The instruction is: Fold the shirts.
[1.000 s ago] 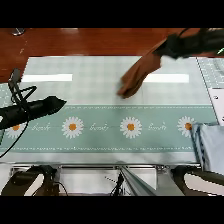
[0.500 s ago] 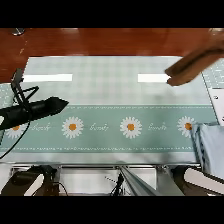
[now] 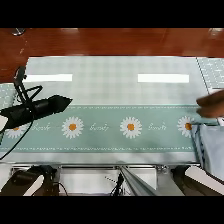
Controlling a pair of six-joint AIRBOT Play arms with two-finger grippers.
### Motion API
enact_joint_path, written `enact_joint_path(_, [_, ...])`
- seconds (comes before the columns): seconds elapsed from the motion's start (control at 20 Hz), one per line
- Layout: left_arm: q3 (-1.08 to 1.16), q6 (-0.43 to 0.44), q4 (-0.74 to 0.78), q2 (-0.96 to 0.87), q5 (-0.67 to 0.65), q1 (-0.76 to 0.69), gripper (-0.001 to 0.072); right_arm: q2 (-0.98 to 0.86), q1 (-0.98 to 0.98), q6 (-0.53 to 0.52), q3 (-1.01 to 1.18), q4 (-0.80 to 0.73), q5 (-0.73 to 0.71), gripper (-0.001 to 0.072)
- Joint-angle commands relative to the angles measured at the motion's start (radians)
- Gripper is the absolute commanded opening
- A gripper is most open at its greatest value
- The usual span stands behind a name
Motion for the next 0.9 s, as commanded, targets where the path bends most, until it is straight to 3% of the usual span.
enact_joint_path(0.0, [0.0, 0.021, 0.001, 0.001, 0.056, -0.009, 0.0019, 0.093, -0.134, -0.003, -0.078, -0.143, 0.074, 0.002])
enact_joint_path(0.15, [0.0, 0.024, 0.001, 0.001, 0.072, -0.009, 0.0019, 0.206, -0.215, -0.006, -0.266, -0.158, 0.074, 0.0022])
enact_joint_path(0.35, [0.0, 0.024, 0.001, 0.001, 0.097, -0.009, 0.0019, 0.37, -0.235, 0.036, -0.504, -0.486, 0.069, 0.0022])
enact_joint_path(0.55, [0.0, 0.023, 0.0, 0.001, 0.141, -0.009, 0.0019, 0.536, -0.235, 0.113, -0.725, -0.705, 0.024, 0.0027])
enact_joint_path(0.6, [0.0, 0.023, 0.0, 0.001, 0.147, -0.009, 0.0019, 0.566, -0.235, 0.156, -0.774, -0.762, 0.019, 0.0111])
enact_joint_path(0.7, [0.0, 0.024, 0.0, 0.001, 0.156, -0.009, 0.0019, 0.596, -0.235, 0.198, -0.831, -0.814, 0.01, 0.0205])
enact_joint_path(0.75, [0.0, 0.023, 0.0, 0.001, 0.161, -0.009, 0.0019, 0.595, -0.235, 0.211, -0.84, -0.821, 0.01, 0.0337])
enact_joint_path(0.8, [0.0, 0.024, 0.0, 0.0, 0.164, -0.009, 0.0019, 0.587, -0.234, 0.21, -0.84, -0.819, 0.001, 0.0536])
enact_joint_path(0.85, [0.0, 0.023, 0.0, -0.002, 0.166, -0.009, 0.0019, 0.576, -0.234, 0.203, -0.84, -0.797, -0.013, 0.0629])
